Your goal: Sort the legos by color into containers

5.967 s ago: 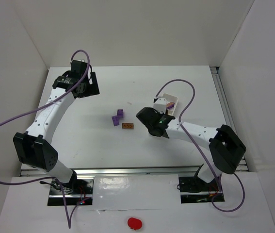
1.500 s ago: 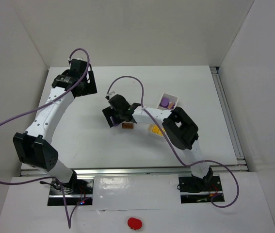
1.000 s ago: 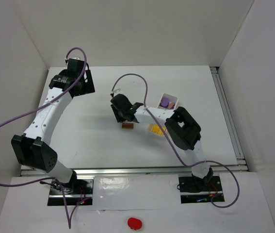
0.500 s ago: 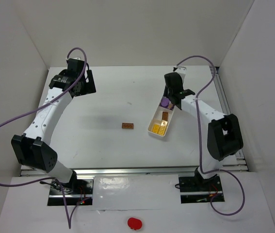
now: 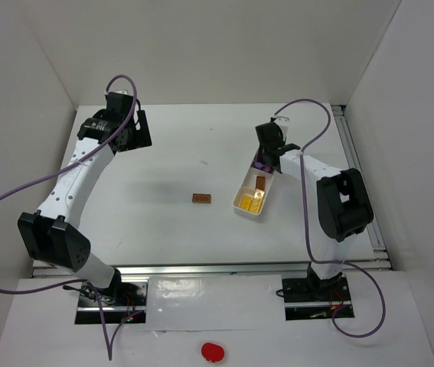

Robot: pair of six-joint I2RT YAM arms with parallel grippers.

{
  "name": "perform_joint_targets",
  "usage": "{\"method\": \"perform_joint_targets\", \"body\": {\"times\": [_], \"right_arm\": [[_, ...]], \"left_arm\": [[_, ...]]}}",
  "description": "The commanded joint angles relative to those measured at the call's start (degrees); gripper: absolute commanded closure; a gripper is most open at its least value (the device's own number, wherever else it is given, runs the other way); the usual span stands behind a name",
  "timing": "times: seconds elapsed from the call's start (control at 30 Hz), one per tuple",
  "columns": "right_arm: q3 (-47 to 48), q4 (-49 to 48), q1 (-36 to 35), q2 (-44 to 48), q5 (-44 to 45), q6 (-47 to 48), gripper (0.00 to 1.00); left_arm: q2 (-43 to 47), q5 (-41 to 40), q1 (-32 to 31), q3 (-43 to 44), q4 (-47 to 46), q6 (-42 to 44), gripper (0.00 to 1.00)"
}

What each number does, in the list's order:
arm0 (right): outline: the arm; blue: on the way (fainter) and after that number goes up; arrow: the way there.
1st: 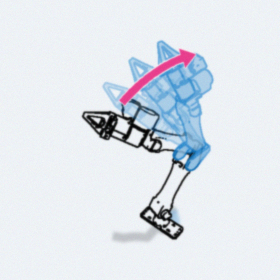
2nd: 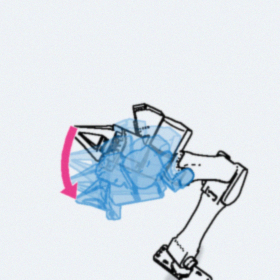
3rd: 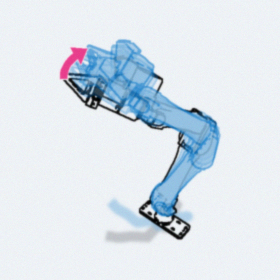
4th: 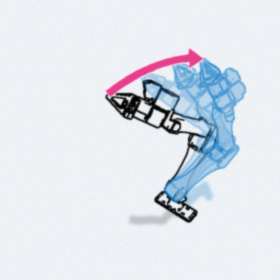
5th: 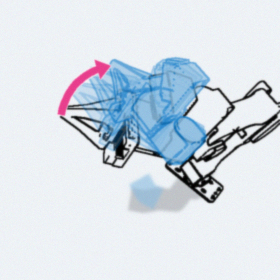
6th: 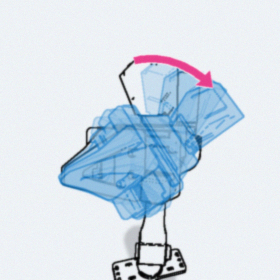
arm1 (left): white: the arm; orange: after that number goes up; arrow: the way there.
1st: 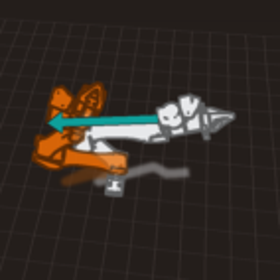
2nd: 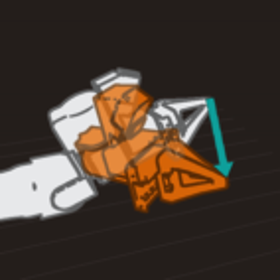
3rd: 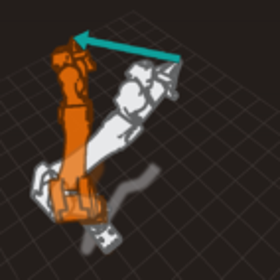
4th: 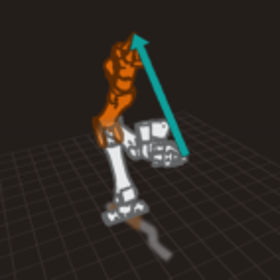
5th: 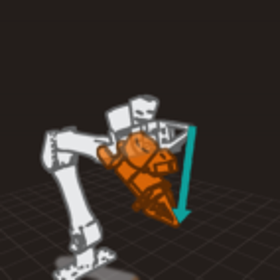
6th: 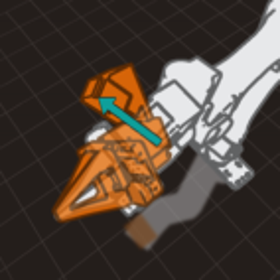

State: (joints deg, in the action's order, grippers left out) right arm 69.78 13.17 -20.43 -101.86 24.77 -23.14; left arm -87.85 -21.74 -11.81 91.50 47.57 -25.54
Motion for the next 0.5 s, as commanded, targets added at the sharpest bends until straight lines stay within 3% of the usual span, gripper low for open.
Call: {"method": "perform_joint_targets", "body": {"times": [0.0, 0.1, 0.17, 0.27, 0.37, 0.47], "right_arm": [[0.62, -1.66, 0.65, -1.5, 0.45, -1.21, 0.68], [1.15, -1.66, 1.18, -2.9, 0.45, -1.21, 0.68], [1.67, -2.18, 1.18, -3.43, 0.45, -1.74, 0.6], [2.2, -1.57, 1.18, -3.96, 0.45, -2.26, 0.36], [2.2, -1.57, 1.18, -2.56, 0.97, -2.79, 0.27], [1.68, -1.57, 0.66, 0.78, 1.76, -2.79, 0.25]], "left_arm": [[0.4, 0.2, 0.3, 1.92, -0.46, 0.32, 0.0], [0.4, 0.2, 0.3, 1.92, -0.46, 0.32, 0.0], [0.4, 0.2, 0.3, 1.92, -0.46, 0.32, 0.0], [0.4, 0.2, 0.3, 1.92, -0.46, 0.32, 0.0], [0.4, 0.2, 0.3, 1.4, -0.46, 0.32, 0.0], [0.4, 0.73, 0.3, 1.4, -0.46, 0.32, 0.0]]}}
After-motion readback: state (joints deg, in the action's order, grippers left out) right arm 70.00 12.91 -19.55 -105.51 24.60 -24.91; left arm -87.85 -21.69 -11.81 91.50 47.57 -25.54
